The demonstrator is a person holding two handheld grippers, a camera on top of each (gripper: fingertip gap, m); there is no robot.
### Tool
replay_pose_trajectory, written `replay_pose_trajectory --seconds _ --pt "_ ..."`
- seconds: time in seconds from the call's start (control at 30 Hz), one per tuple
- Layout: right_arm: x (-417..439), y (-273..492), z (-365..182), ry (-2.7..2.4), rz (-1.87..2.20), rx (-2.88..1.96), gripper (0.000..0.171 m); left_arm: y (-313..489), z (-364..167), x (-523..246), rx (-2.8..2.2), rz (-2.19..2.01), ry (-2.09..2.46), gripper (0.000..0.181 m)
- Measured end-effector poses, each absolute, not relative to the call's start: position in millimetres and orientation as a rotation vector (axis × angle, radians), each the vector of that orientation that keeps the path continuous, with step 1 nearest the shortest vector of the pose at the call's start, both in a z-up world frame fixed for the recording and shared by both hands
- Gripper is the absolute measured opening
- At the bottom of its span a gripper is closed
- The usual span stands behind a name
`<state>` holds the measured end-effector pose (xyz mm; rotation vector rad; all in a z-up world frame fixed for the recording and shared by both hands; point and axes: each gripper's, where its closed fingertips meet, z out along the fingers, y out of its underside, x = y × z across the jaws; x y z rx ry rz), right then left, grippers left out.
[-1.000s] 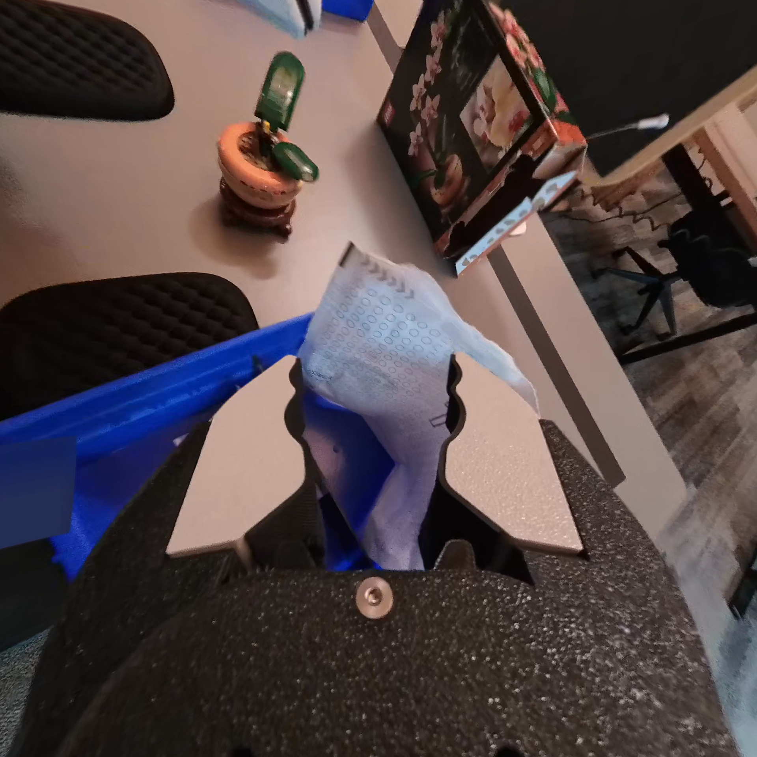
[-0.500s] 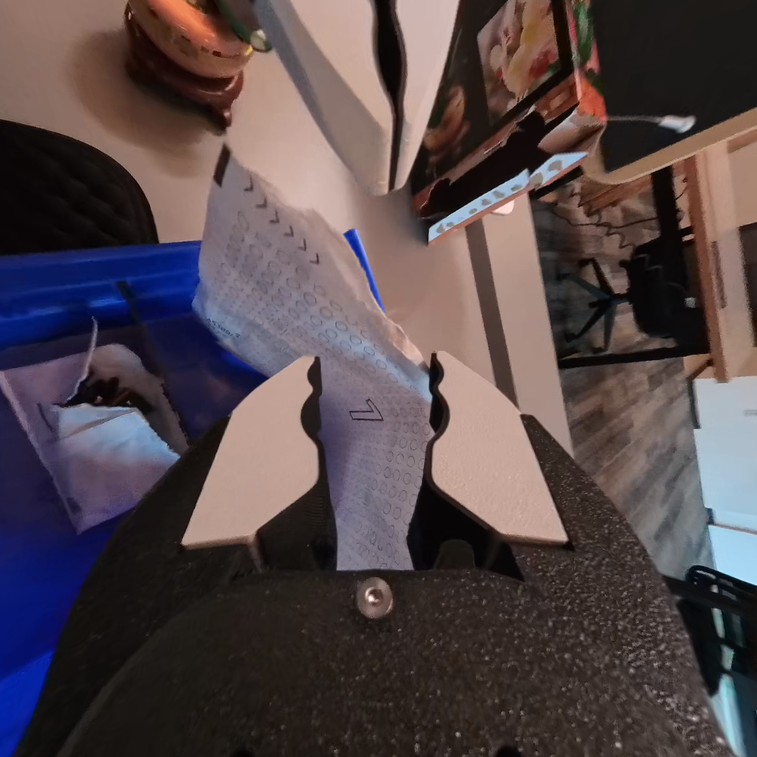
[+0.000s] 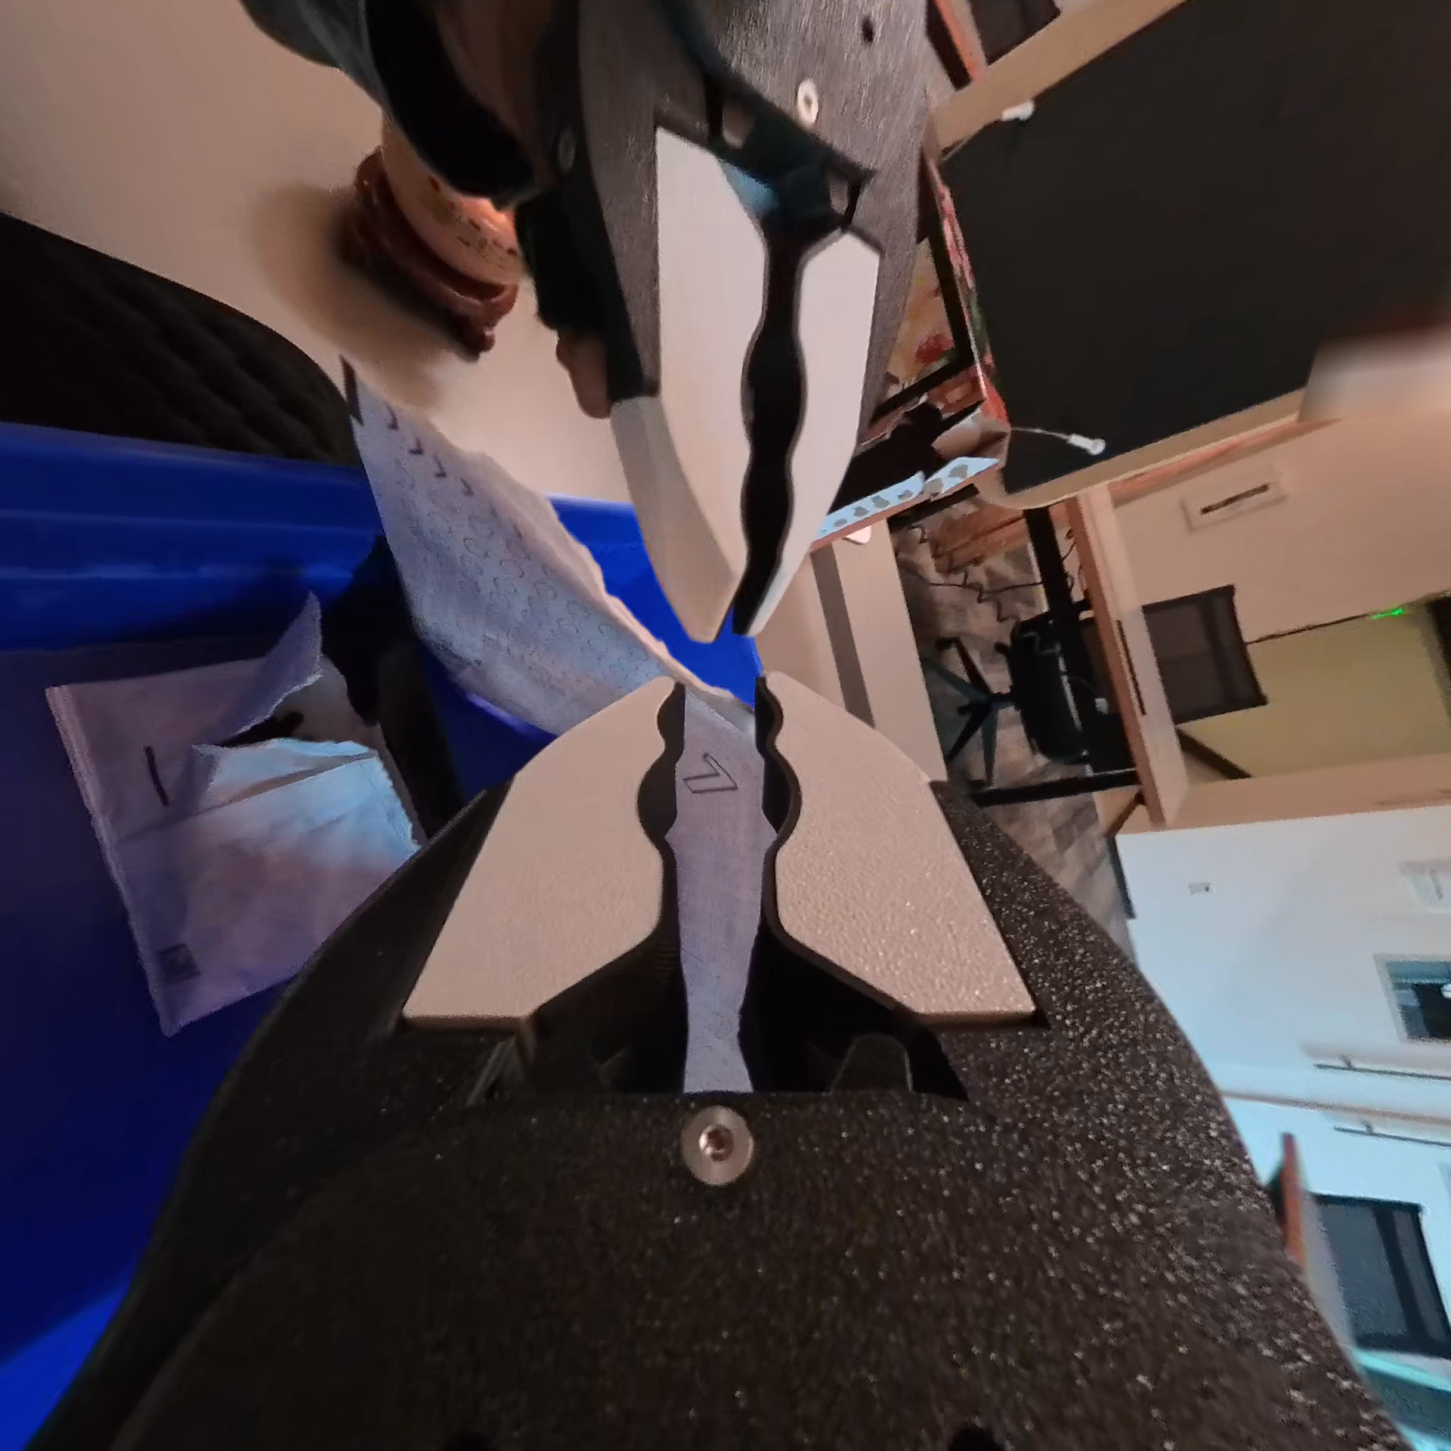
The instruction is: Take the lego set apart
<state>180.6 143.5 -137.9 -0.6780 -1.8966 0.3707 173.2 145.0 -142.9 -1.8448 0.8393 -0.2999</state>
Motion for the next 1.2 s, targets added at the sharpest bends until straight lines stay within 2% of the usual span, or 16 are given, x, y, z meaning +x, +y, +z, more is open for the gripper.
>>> replay_pose_trajectory --seconds 0.2,0.33,0.4,0.57,0.67,0.73,1.07,1.2 --pt "188.8 140.7 -144.8 -1.884 0.233 -0.646 0.007 137.1 -141.7 188.5 -1.811 -0.398 0.826 0.023" --pt "190.8 135.1 -150.1 -1.872 0.221 -0.667 0.008 130.4 -140.4 198.5 -1.803 -0.419 0.851 0.043" --pt "191.2 134.6 -149.5 -1.854 0.206 -0.668 0.010 130.7 -145.3 197.9 -1.806 -0.349 0.885 0.047" --pt "191.5 137.0 -143.5 -1.783 0.179 -0.670 0.016 125.5 -151.4 194.9 -1.816 -0.367 0.903 0.035" --pt "192.2 149.0 -134.4 -1.741 0.121 -0.700 0.030 122.5 -155.6 195.7 -1.824 -0.372 0.917 0.035" --pt "194.7 157.3 -132.5 -1.749 0.113 -0.753 0.030 121.1 -155.3 194.4 -1.824 -0.360 0.921 0.035" --pt "199.0 164.2 -162.7 -1.945 -0.155 -0.720 0.000 118.1 -159.3 182.2 -1.844 -0.389 0.916 0.035" --pt "195.6 157.4 -165.3 -1.977 -0.145 -0.719 0.000 126.5 -149.9 177.1 -1.825 -0.391 0.853 0.037"
